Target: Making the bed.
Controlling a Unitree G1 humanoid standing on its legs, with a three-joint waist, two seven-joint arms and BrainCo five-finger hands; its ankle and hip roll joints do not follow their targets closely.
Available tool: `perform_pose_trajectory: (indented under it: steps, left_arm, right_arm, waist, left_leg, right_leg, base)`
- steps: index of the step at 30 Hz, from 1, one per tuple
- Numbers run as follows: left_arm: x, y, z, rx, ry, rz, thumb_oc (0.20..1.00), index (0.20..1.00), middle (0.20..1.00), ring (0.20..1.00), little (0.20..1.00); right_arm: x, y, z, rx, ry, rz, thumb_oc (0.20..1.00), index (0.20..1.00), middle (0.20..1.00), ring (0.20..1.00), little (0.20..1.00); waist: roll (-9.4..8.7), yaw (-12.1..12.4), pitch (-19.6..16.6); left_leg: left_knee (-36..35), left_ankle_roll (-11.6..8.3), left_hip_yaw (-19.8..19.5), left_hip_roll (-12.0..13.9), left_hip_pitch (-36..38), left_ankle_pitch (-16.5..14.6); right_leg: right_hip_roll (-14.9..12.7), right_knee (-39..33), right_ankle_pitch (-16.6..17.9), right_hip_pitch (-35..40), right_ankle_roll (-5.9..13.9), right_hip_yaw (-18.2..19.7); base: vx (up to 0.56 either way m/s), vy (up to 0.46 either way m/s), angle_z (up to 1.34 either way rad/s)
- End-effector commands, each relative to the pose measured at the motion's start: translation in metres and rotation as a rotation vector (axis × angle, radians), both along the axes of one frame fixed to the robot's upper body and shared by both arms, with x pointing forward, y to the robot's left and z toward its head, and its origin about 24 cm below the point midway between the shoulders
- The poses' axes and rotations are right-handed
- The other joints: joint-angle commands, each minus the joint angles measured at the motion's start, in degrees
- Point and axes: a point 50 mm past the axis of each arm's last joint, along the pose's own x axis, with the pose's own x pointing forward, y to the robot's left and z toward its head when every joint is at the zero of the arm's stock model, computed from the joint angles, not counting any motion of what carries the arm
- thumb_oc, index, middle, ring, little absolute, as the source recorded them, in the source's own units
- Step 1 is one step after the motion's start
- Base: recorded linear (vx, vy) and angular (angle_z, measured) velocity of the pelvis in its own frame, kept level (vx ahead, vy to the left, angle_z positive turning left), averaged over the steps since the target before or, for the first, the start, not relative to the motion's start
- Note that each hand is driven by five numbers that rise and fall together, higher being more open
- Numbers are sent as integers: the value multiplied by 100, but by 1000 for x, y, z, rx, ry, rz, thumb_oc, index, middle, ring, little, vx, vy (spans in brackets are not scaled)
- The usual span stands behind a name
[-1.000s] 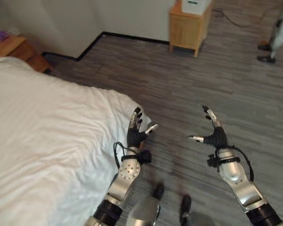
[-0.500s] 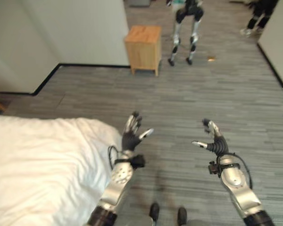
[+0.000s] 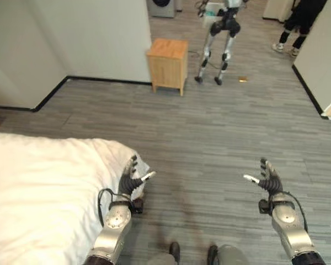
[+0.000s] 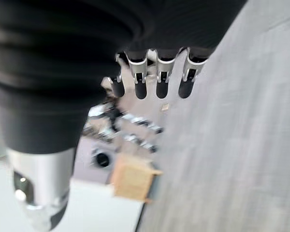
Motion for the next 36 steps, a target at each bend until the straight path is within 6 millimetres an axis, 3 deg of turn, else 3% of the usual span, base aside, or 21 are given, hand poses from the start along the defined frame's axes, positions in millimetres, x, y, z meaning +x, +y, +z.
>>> perform_pose_trajectory:
  steps: [1,3,5,8,9,10,12,13,14,16,18,19,20,21,23,26,30,33,34,36]
  left_arm:
    - [9,3,40,61,-222,2,1000,1000,1000,1000,1000]
    - [10,2,42,64,-232,3,1000,1000,1000,1000,1000]
    - [11,-1,43,67,-242,-10,1000,1000,1000,1000,1000]
    - [4,-8,32,54,-201,-42,1000,1000,1000,1000,1000]
    - [1,-10,27,43,-181,-44,1000,1000,1000,1000,1000]
    - [0,-9,23,29,-162,-37,1000,1000,1000,1000,1000]
    - [-2,-11,21,0,-149,-49,1000,1000,1000,1000,1000]
    - [-1,-11,22,1,-149,-49,1000,1000,1000,1000,1000]
    - [-2,-10,26,-21,-170,-56,1000,1000,1000,1000,1000]
    - [-2,-11,27,-32,-174,-59,1000,1000,1000,1000,1000]
    - [-2,-12,27,-36,-171,-60,1000,1000,1000,1000,1000]
    - [-2,-12,27,-36,-171,-60,1000,1000,1000,1000,1000]
    - [-6,-14,23,-53,-155,-63,1000,1000,1000,1000,1000]
    - [-9,-14,20,-60,-141,-58,1000,1000,1000,1000,1000]
    - [-13,-13,13,-64,-111,-44,1000,1000,1000,1000,1000]
    - [-17,-13,5,-57,-70,-52,1000,1000,1000,1000,1000]
    - [-20,-11,2,-54,-56,-47,1000,1000,1000,1000,1000]
    - [-24,-5,-2,-52,-33,-33,1000,1000,1000,1000,1000]
    - [-26,-2,-4,-39,-13,-35,1000,1000,1000,1000,1000]
    - [-24,-2,-3,-25,-12,-46,1000,1000,1000,1000,1000]
  right_arm:
    - [11,2,38,-19,-214,40,1000,1000,1000,1000,1000]
    - [10,4,41,-26,-227,48,1000,1000,1000,1000,1000]
    - [6,4,40,-46,-223,56,1000,1000,1000,1000,1000]
    - [-8,3,26,-49,-160,88,1000,1000,1000,1000,1000]
    - [-9,2,22,-55,-141,92,1000,1000,1000,1000,1000]
    - [-7,3,21,-57,-133,102,1000,1000,1000,1000,1000]
    - [-2,6,27,-57,-154,121,1000,1000,1000,1000,1000]
    - [-2,6,27,-56,-155,121,1000,1000,1000,1000,1000]
    - [2,7,37,-49,-203,126,1000,1000,1000,1000,1000]
    - [7,6,43,-72,-219,125,1000,1000,1000,1000,1000]
    - [10,8,47,-88,-226,131,1000,1000,1000,1000,1000]
    - [10,8,47,-88,-227,131,1000,1000,1000,1000,1000]
    - [8,9,45,-98,-217,146,1000,1000,1000,1000,1000]
    - [7,9,43,-100,-205,148,1000,1000,1000,1000,1000]
    - [7,10,38,-113,-180,162,1000,1000,1000,1000,1000]
    - [6,8,31,-115,-155,148,1000,1000,1000,1000,1000]
    - [4,9,26,-91,-136,138,1000,1000,1000,1000,1000]
    - [3,18,20,-70,-111,170,1000,1000,1000,1000,1000]
    - [2,23,17,-58,-101,181,1000,1000,1000,1000,1000]
    - [1,26,15,-46,-102,186,1000,1000,1000,1000,1000]
  waist:
    - [-206,-103,16]
    - [-181,-154,27]
    - [-174,-270,23]
    - [-124,-361,-179]
    - [-37,-408,-224]
    - [58,-401,-239]
    - [22,-291,-80]
    - [-2,-310,-92]
    - [-132,-103,121]
    - [-248,73,302]
    - [-277,224,381]
    - [-308,224,372]
    - [-291,353,365]
    - [-272,402,338]
    - [-187,531,249]
    - [-158,617,167]
    - [-224,750,116]
    - [-347,902,6]
    - [-502,955,-45]
    - [-580,992,-65]
  left_leg:
    - [-221,-212,30,-114,1329,-1476]
    - [-221,-278,-3,-45,1408,-1562]
    - [-221,-363,-110,40,1589,-1742]
    - [58,-433,-263,210,1791,-1871]
    - [577,-551,-246,312,1698,-1689]
    - [1270,-728,-93,420,1525,-1313]
    - [3073,-914,-4,513,623,-515]
    - [3099,-910,-26,486,572,-501]
    - [4441,-771,146,589,-78,-119]
    - [5087,-618,394,733,-766,-443]
    - [4751,-600,618,724,-1295,-740]
    - [4713,-590,635,692,-1299,-705]
    - [3482,-508,765,421,-1484,-897]
    - [2727,-462,809,297,-1563,-943]
    - [1166,-483,763,76,-1540,-402]
    - [-108,-507,1121,44,-1756,5]
    - [-214,-438,1271,16,-2071,85]
    - [-220,-374,1028,40,-2054,355]
    - [-152,-356,966,41,-1976,619]
    - [-137,-317,967,55,-1917,668]
  right_leg:
    - [10,-1467,544,-314,149,-384]
    - [66,-1785,681,-355,198,-397]
    - [134,-1919,770,-543,243,-97]
    - [313,-1814,787,-443,-3,219]
    - [395,-1698,764,-404,-83,231]
    - [501,-1653,678,-234,-188,182]
    - [543,-1810,499,174,-434,90]
    - [514,-1819,517,151,-433,77]
    - [572,-2050,374,582,-678,47]
    - [552,-2216,185,916,-721,109]
    - [500,-2241,-31,1174,-698,159]
    - [466,-2241,-23,1154,-693,163]
    - [436,-2241,-169,1360,-595,255]
    - [452,-2241,-265,1459,-546,283]
    - [581,-2241,-479,1719,-494,383]
    - [700,-2241,-789,2098,-467,419]
    - [783,-2241,-940,2421,-458,654]
    - [730,-2241,-1029,2678,-412,951]
    - [628,-2162,-1026,2799,-332,1059]
    - [569,-1934,-875,2715,-269,1071]
  base:
    - [398,-92,16]
    - [368,-67,19]
    - [509,-71,25]
    - [598,-116,63]
    - [630,-146,34]
    - [561,-169,5]
    - [273,-167,-13]
    - [246,-267,-21]
    - [308,-276,-6]
    - [406,-237,-7]
    - [315,-35,-38]
    - [430,102,-24]
    - [470,154,11]
    - [645,215,9]
    - [523,166,10]
    - [503,134,-1]
    - [452,147,-23]
    - [639,270,-70]
    - [508,255,-74]
    - [478,246,-65]
